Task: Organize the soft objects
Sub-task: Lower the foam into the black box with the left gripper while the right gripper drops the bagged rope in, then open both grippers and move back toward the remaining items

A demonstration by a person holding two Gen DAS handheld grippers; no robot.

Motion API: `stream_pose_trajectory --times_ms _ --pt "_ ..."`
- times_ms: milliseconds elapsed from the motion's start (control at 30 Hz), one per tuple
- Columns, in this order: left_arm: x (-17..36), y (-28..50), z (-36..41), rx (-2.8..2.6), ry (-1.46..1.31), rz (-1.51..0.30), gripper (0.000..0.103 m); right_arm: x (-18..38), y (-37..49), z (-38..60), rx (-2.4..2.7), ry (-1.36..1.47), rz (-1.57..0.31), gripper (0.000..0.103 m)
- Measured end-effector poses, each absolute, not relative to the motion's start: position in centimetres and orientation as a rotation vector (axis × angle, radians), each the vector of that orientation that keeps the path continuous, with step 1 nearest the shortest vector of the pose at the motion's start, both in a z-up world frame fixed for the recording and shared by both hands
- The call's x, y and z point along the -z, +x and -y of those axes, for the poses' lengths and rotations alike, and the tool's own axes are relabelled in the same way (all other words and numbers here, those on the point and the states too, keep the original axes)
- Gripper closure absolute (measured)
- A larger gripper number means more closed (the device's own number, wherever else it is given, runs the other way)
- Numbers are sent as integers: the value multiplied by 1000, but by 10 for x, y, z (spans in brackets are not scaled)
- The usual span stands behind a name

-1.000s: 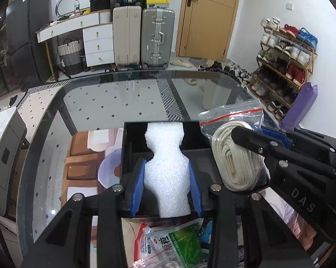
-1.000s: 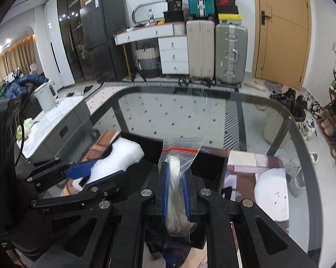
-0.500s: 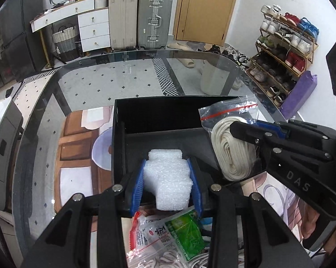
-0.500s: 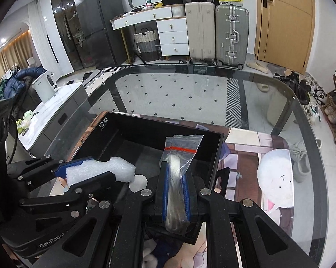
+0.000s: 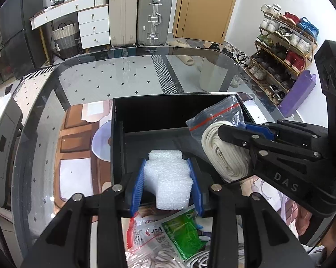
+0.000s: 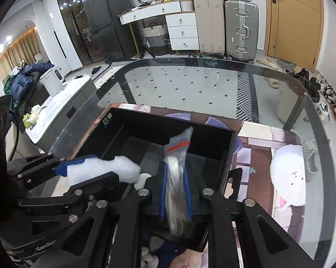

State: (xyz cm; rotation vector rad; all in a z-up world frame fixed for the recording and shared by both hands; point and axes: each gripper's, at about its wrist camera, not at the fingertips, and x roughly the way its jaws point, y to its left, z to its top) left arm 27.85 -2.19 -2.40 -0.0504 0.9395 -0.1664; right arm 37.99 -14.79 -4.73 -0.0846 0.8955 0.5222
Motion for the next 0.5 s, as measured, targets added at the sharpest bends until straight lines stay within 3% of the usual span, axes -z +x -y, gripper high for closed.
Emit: stream_pose_trajectory --times_ms 67,133,300,367,500 --pt "20 278 26 151 -10 -926 61 45 376 149 -534 -86 -890 77" --pt "17 274 25 174 -16 -917 46 39 370 151 -544 -87 -871 70" --pt "-4 256 15 166 -26 -848 35 16 341 154 -576 -96 -821 66" --pt "-11 246 8 152 -25 -827 26 5 327 157 -592 -98 -794 52" --pt "-20 221 -5 158 -42 -797 26 -11 286 167 -662 -52 -771 52"
